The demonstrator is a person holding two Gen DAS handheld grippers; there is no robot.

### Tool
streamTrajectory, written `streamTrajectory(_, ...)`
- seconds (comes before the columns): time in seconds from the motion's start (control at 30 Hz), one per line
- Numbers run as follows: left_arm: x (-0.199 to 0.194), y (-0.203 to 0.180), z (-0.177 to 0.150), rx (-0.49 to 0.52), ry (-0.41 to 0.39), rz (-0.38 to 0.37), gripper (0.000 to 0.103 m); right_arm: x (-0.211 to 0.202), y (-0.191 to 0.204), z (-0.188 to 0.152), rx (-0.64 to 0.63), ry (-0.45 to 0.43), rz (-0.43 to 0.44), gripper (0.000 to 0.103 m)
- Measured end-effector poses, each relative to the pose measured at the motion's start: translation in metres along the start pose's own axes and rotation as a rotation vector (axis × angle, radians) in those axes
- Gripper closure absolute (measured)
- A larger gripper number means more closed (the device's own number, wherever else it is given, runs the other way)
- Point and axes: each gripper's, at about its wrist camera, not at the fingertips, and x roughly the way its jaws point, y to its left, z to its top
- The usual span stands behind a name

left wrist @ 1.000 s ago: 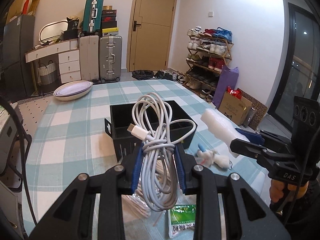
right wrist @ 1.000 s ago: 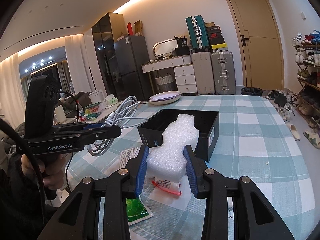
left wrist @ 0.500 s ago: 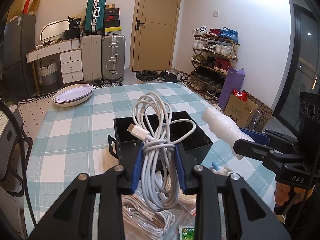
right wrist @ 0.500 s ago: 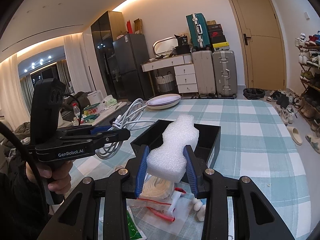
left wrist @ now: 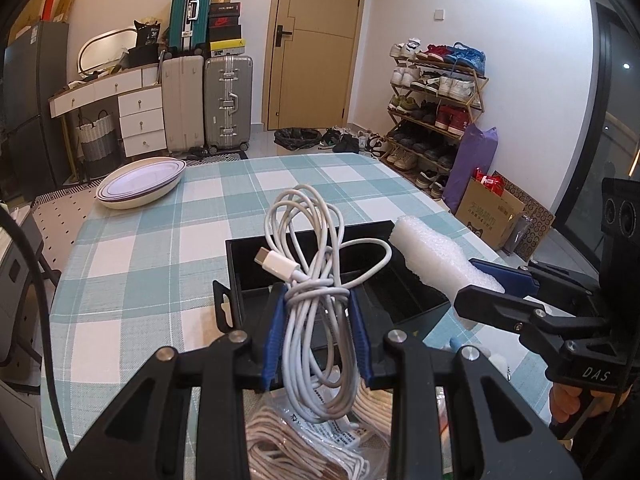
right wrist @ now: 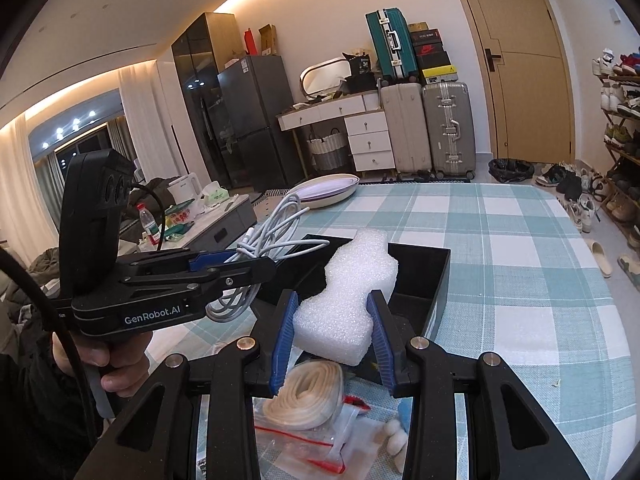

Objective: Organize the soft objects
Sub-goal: 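Lower both held items into the black box and open both grippers, then move the right gripper to the white plush toy while the left approaches the bagged braided cables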

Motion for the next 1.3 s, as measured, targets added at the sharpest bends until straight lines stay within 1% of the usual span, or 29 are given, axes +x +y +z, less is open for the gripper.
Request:
streamTrajectory(0.3, 0.026, 0.001, 0.005, -0.001, 0.036, -0.002, 0.074, 0.027, -0.013, 0.007, 0.025, 0.039, -0.053, 0.067)
streamTrajectory(0.57, 0.042, 0.001, 0.008, 0.006, 0.076, -0.013, 0.074, 0.044, -0.021, 0.01, 0.032, 0.069, -0.056, 0.067)
streamTrajectory(0.8, 0.051, 0.003, 0.009, 0.007, 0.092, -0.016, 0.074, 0.054, -0.027, 0.011, 0.031, 0.089, -0.071, 0.067)
streamTrajectory(0.83, 0.05, 0.003, 0.009, 0.008, 0.093, -0.015, 0.072, 0.054, -0.026, 0.011, 0.027, 0.087, -0.074, 0.067)
streamTrajectory(0.87, 0.05, 0.003, 0.009, 0.004, 0.092, -0.013, 0.068, 0.052, -0.025, 0.011, 0.02, 0.081, -0.076, 0.064)
streamTrajectory(0.9, 0.049, 0.003, 0.01, 0.002, 0.087, -0.004, 0.061, 0.049, -0.024, 0.011, 0.017, 0.074, -0.082, 0.061)
streamTrajectory(0.93, 0.046, 0.003, 0.01, 0.003, 0.077, 0.005, 0.044, 0.046, -0.024, 0.011, 0.017, 0.065, -0.086, 0.053)
streamTrajectory(1.0, 0.039, 0.004, 0.011, 0.006, 0.049, 0.009, 0.043, 0.04, -0.024, 0.011, 0.011, 0.055, -0.081, 0.052)
streamTrajectory(1.03, 0.035, 0.005, 0.011, 0.009, 0.045, 0.002, 0.038, 0.038, -0.023, 0.011, 0.001, 0.056, -0.082, 0.049)
streamTrajectory(1.07, 0.031, 0.005, 0.011, 0.01, 0.043, 0.003, 0.025, 0.035, -0.022, 0.011, -0.008, 0.052, -0.096, 0.043)
streamTrajectory(1.1, 0.027, 0.005, 0.011, 0.004, 0.032, 0.014, 0.018, 0.031, -0.022, 0.011, -0.008, 0.045, -0.107, 0.039)
streamTrajectory(1.13, 0.022, 0.006, 0.011, -0.002, 0.015, 0.024, 0.01, 0.027, -0.023, 0.01, 0.002, 0.038, -0.105, 0.033)
streamTrajectory(1.17, 0.016, 0.007, 0.01, -0.008, -0.002, 0.03, 0.005, 0.024, -0.024, 0.009, 0.01, 0.034, -0.104, 0.024)
streamTrajectory(1.2, 0.011, 0.008, 0.009, -0.008, -0.01, 0.029, 0.004, 0.019, -0.024, 0.008, 0.015, 0.028, -0.11, 0.019)
streamTrajectory(1.23, 0.006, 0.008, 0.007, -0.005, -0.014, 0.027, 0.002, 0.015, -0.024, 0.007, 0.014, 0.02, -0.123, 0.011)
streamTrajectory(1.27, 0.002, 0.008, 0.005, -0.002, -0.016, 0.033, 0.0, 0.011, -0.024, 0.005, 0.01, 0.013, -0.136, 0.005)
streamTrajectory(1.3, -0.002, 0.008, 0.003, 0.001, -0.017, 0.043, 0.0, 0.007, -0.024, 0.003, 0.008, 0.009, -0.15, 0.004)
